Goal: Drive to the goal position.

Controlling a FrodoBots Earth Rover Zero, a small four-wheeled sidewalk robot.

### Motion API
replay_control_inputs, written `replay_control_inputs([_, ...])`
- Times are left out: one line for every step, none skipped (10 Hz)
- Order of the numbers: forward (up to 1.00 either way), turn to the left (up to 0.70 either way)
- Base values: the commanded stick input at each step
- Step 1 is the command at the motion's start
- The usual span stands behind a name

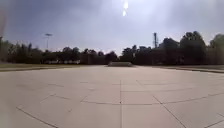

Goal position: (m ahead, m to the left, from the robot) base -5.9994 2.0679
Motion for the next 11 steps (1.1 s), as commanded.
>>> replay_control_inputs([0.91,-0.01])
replay_control_inputs([0.76,-0.01])
replay_control_inputs([0.62,-0.01])
replay_control_inputs([0.47,0.00])
replay_control_inputs([0.33,0.00])
replay_control_inputs([0.18,0.00])
replay_control_inputs([0.04,0.00])
replay_control_inputs([0.00,0.00])
replay_control_inputs([0.38,0.00])
replay_control_inputs([1.00,-0.01])
replay_control_inputs([1.00,-0.01])
